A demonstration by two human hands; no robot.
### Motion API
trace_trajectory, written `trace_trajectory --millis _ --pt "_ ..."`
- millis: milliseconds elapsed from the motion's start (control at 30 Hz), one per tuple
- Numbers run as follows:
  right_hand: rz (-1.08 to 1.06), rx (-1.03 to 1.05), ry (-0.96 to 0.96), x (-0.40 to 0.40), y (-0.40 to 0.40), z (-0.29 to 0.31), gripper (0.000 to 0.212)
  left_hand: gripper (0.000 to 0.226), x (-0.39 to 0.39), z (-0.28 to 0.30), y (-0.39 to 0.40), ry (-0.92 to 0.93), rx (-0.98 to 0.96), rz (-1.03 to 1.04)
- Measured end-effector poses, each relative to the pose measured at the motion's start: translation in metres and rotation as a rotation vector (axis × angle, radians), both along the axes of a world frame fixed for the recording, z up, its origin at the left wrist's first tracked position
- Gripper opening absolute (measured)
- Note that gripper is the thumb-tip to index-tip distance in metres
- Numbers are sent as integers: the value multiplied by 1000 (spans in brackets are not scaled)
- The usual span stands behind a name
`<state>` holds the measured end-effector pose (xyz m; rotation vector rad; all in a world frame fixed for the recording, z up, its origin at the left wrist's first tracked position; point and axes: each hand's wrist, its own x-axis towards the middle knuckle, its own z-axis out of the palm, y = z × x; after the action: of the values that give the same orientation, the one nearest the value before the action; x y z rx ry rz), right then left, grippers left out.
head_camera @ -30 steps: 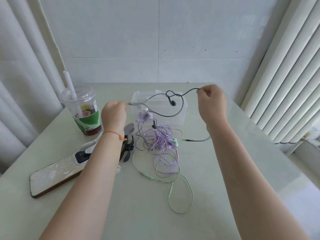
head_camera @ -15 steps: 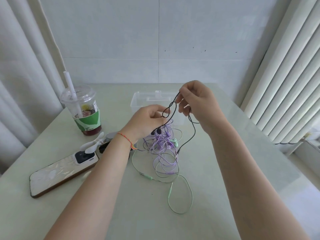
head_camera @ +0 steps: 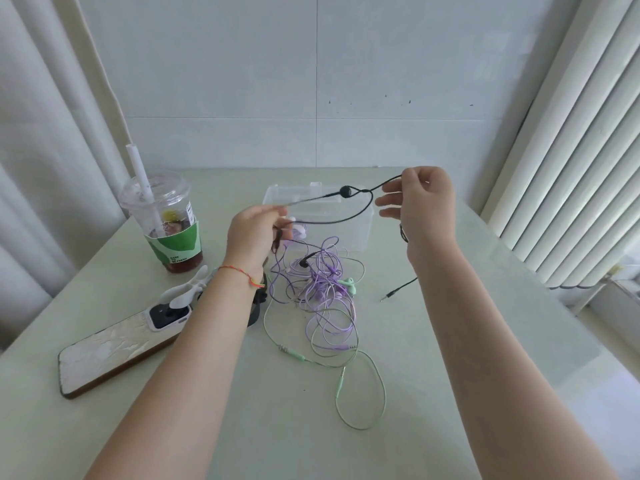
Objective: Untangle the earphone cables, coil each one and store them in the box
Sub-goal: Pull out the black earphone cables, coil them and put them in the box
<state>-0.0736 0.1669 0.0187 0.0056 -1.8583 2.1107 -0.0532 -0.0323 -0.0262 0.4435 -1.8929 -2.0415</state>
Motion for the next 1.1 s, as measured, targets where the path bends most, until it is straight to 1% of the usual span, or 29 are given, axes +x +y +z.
trace_trajectory --millis 100,167,233,267,300,367,433,467,500,533,633,700,867,1000,1100 --pt "104 8 -7 2 -2 2 7 24 4 3 2 -21 -139 -98" --pt "162 47 -7 4 -4 2 7 24 5 4 3 -14 -191 -204" --pt "206 87 -5 5 -7 1 9 20 9 5 6 -26 -200 -342" --pt "229 104 -3 6 -8 0 9 14 11 6 8 -48 -209 -385" --pt "250 120 1 6 -8 0 9 9 12 7 11 -81 -236 -390" --pt "287 144 7 7 -8 1 8 20 10 6 13 -148 -313 -284" --pt "320 157 14 7 -8 1 9 22 7 5 14 -110 -421 -152" --pt "336 160 17 8 -8 2 9 24 7 6 14 -63 -470 -136" --pt "351 164 19 8 -8 2 10 27 7 5 14 -15 -489 -165" --pt "361 169 20 9 -9 2 11 28 7 5 14 28 -479 -214" --pt "360 174 19 9 -8 2 11 9 11 4 15 98 -428 -329" --pt "344 179 15 8 -7 1 10 15 14 5 15 103 -417 -351" --pt "327 239 24 6 -6 0 11 19 16 10 18 51 -328 -438" --pt "339 229 29 5 -7 0 14 35 16 14 17 56 -59 -454" --pt "344 254 24 5 -6 -2 12 36 11 11 15 64 22 -356"
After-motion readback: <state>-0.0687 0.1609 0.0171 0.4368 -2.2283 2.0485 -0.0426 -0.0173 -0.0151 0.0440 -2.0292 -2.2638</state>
